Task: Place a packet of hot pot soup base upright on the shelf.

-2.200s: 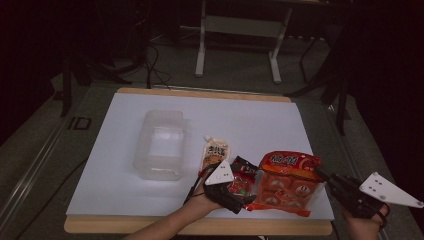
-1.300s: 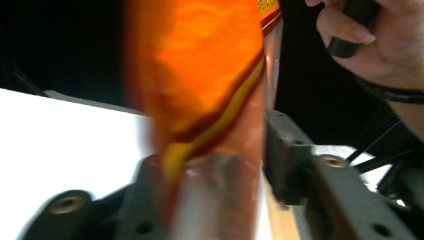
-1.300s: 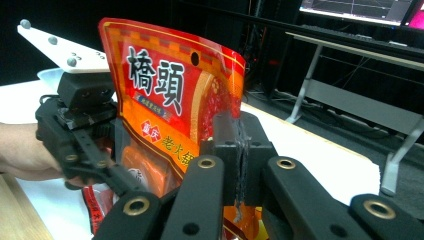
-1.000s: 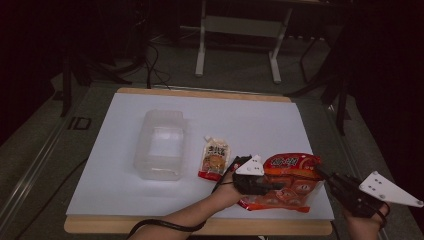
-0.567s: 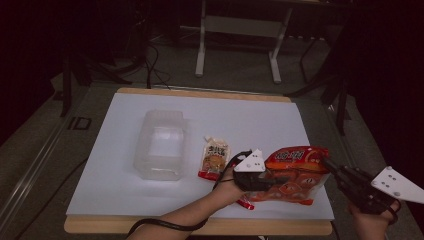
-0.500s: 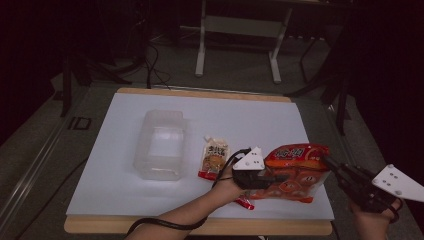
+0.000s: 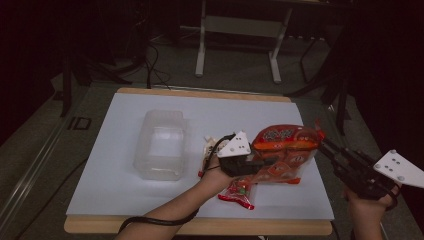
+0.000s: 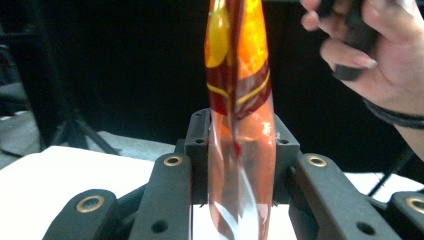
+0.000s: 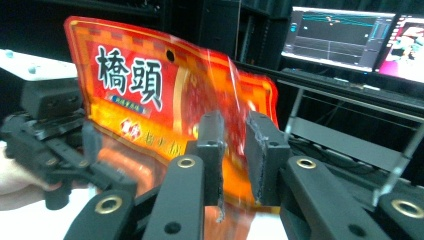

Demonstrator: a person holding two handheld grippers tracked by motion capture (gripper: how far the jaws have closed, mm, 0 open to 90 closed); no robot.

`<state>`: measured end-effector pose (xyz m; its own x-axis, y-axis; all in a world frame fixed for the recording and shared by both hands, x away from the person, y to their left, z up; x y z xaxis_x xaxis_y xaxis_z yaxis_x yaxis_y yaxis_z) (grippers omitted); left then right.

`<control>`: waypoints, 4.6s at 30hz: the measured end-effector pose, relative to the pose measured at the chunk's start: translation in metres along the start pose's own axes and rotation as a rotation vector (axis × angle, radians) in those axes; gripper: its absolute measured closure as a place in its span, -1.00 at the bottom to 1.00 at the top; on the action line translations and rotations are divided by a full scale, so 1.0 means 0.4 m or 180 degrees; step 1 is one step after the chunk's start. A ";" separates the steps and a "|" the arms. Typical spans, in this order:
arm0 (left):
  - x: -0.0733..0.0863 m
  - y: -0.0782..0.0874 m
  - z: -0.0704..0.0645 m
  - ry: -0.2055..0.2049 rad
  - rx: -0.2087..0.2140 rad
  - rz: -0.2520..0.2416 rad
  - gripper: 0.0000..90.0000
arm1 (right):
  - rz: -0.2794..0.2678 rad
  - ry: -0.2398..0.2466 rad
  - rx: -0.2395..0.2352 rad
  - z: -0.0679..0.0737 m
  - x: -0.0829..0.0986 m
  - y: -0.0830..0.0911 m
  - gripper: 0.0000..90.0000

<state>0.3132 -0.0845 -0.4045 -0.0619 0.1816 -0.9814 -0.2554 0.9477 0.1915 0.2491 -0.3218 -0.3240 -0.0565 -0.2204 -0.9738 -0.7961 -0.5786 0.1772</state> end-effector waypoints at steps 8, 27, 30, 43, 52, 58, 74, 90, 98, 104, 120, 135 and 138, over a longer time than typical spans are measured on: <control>-0.041 0.083 0.052 0.0000 -0.0297 -0.0111 0.59 | 0.0035 -0.0029 -0.0049 0.015 0.013 -0.022 0.18; -0.076 0.310 0.180 0.0016 -0.1036 -0.0286 0.59 | -0.0026 -0.0192 -0.0421 0.052 0.037 -0.079 -0.69; -0.079 0.355 0.204 -0.0040 -0.1203 -0.0325 0.59 | -0.0043 -0.0214 -0.0441 0.052 0.046 -0.081 -0.71; -0.034 0.513 0.296 -0.0023 -0.1640 -0.0486 0.59 | 0.0114 -0.0090 -0.0383 0.063 0.081 -0.104 -0.72; 0.023 0.573 0.352 0.0006 -0.1745 -0.0515 0.59 | 0.0178 -0.0064 -0.0405 0.073 0.096 -0.115 -0.70; 0.068 0.598 0.382 0.0079 -0.1810 -0.0536 0.59 | 0.0196 -0.0071 -0.0409 0.067 0.109 -0.112 -0.69; 0.180 0.597 0.429 0.0390 -0.1996 -0.0373 0.59 | 0.0280 -0.0032 -0.0502 0.076 0.122 -0.126 -0.69; 0.236 0.550 0.462 0.0503 -0.1997 0.0031 0.59 | 0.0280 -0.0075 -0.0491 0.062 0.133 -0.116 -0.69; 0.238 0.548 0.464 0.0380 -0.1918 0.0149 0.58 | 0.0295 -0.0091 -0.0496 0.063 0.137 -0.117 -0.69; 0.238 0.537 0.460 0.0363 -0.2021 0.0396 0.58 | 0.0297 -0.0091 -0.0512 0.065 0.136 -0.117 -0.68; 0.280 0.599 0.460 0.0469 -0.2112 0.0377 0.45 | 0.0272 -0.0105 -0.0529 0.067 0.132 -0.115 -0.68; 0.285 0.636 0.460 0.0709 -0.2162 0.0196 0.07 | 0.0297 -0.0112 -0.0553 0.072 0.139 -0.121 -0.68; 0.281 0.641 0.457 0.0700 -0.2166 0.0181 -0.05 | 0.0303 -0.0104 -0.0562 0.075 0.140 -0.123 -0.68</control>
<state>0.4169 0.2269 -0.4679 -0.2677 0.1010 -0.9582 -0.7865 0.5515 0.2779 0.2670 -0.2822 -0.3917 -0.1484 -0.2568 -0.9550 -0.6683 -0.6858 0.2882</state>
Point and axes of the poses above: each handheld gripper's, and its own axes: y roughly backward along the jaws, x roughly out of its underside, z roughly to its left, the point moved 4 cm from there along -y, roughly forward along the jaws, and after that the axes turned 5 degrees about z, right-handed, at the moved point
